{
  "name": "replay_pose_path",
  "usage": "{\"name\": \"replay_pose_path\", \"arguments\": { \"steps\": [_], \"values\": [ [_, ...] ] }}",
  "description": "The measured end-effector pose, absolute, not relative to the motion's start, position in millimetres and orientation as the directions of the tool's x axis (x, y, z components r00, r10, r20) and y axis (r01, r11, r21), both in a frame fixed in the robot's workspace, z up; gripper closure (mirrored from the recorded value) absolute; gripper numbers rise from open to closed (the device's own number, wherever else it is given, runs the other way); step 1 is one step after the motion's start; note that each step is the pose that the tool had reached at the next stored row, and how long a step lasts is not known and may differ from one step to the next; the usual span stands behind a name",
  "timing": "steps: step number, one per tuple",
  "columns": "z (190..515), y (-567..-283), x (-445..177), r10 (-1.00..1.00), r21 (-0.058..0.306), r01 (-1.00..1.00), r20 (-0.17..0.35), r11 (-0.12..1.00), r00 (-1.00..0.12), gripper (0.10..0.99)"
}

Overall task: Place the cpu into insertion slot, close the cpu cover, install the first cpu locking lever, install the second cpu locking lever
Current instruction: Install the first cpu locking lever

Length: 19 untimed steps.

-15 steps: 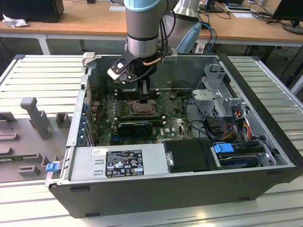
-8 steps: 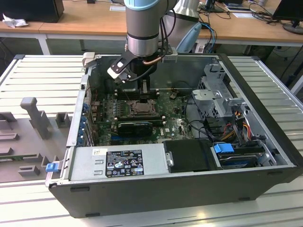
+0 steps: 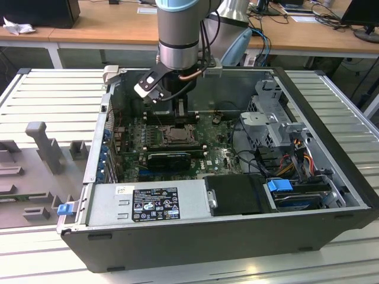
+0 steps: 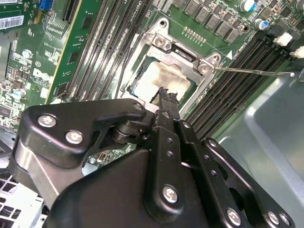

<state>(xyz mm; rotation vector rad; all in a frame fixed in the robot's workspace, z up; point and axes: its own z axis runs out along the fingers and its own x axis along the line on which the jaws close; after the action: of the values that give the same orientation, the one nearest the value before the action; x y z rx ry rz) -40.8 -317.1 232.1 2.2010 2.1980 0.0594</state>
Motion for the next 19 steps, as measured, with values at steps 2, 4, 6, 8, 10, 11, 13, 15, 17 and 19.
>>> {"name": "replay_pose_path", "arguments": {
  "steps": [2,4,6,8,10,11,13,15,17,19],
  "values": [
    [236,-317,-41,1.0,0.048,0.999,0.006,-0.002,0.001,0.98],
    [241,-317,-41,1.0,0.048,0.999,0.006,-0.002,0.001,0.98],
    [245,-317,-41,1.0,0.048,0.999,0.006,-0.002,0.001,0.98],
    [254,-317,-41,1.0,0.048,0.999,0.006,-0.002,0.001,0.98],
    [262,-317,-41,1.0,0.049,0.999,0.006,-0.002,0.001,0.98],
    [266,-317,-41,1.0,0.049,0.999,0.006,-0.001,0.001,0.98],
    [271,-317,-41,1.0,0.049,0.999,0.006,-0.001,0.001,0.98],
    [274,-317,-41,1.0,0.049,0.999,0.006,0.0,0.0,0.98],
    [275,-317,-41,1.0,0.049,0.999,0.006,0.008,-0.009,0.98],
    [275,-317,-41,0.999,0.048,0.998,0.005,0.036,-0.036,0.98]
  ]
}}
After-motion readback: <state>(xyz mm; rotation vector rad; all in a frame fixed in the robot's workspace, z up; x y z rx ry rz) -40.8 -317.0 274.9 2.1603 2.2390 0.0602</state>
